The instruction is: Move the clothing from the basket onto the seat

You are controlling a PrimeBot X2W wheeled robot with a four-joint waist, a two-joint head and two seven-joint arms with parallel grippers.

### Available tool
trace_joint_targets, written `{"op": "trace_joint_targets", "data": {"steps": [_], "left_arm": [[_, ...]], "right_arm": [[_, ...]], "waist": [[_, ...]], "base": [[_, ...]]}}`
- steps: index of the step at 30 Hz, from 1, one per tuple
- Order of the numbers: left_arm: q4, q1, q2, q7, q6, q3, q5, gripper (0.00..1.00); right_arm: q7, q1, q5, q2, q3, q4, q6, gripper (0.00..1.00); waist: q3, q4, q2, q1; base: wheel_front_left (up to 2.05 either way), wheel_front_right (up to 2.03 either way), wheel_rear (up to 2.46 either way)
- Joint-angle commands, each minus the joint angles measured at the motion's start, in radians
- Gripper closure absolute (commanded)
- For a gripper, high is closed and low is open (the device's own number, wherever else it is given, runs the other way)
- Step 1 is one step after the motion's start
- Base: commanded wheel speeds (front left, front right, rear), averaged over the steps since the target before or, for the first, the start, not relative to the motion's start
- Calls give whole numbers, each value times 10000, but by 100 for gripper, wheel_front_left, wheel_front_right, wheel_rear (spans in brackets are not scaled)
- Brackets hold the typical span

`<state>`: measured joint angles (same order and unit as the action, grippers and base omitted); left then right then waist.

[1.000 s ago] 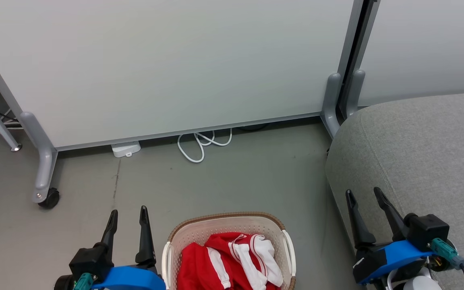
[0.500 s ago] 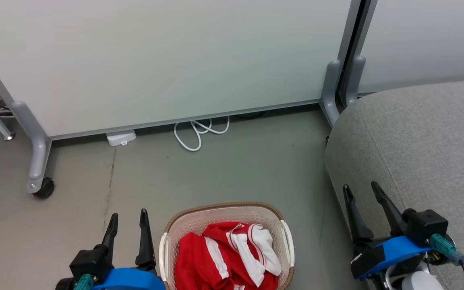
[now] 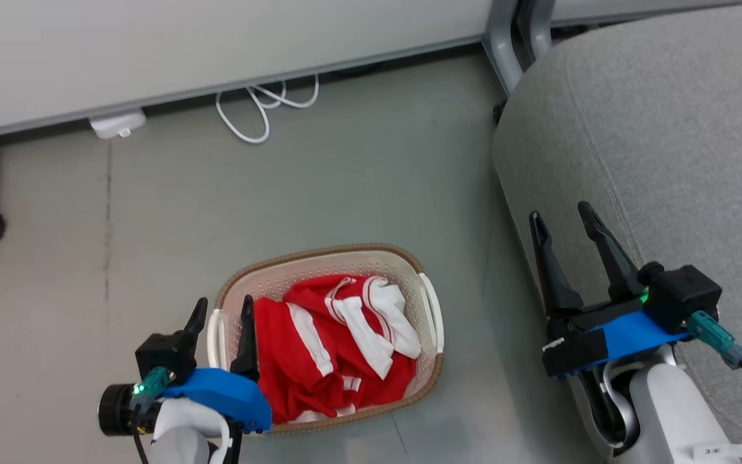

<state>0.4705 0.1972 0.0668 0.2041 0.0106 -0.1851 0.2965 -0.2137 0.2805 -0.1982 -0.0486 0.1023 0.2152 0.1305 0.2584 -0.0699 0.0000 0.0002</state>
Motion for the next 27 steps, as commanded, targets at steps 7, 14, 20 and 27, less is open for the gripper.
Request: {"op": "trace_joint_targets", "data": {"steps": [7, 14, 20, 27], "left_arm": [[1505, 1778, 196, -329, 242, -124, -46, 0], [3143, 3265, 515, -588, 456, -350, -252, 0], [4229, 4423, 768, -789, 475, -423, -351, 0], [5139, 5503, 1084, -1074, 301, -391, -364, 0]], "right_arm": [[-336, 849, -265, -27, 175, -64, 4, 0], [-482, 1592, -601, -23, 652, -187, 4, 0], [-523, 2213, -981, -23, 1000, -590, 4, 0], [-526, 2615, -1499, -23, 1496, -1172, 4, 0]], "waist": [[2401, -1060, 0, -2], [3747, -1565, 0, -2], [4816, -1985, 0, -2], [5896, -2499, 0, -2]], "base": [[0, 0, 0], [0, 0, 0], [0, 0, 0], [0, 0, 0]]}}
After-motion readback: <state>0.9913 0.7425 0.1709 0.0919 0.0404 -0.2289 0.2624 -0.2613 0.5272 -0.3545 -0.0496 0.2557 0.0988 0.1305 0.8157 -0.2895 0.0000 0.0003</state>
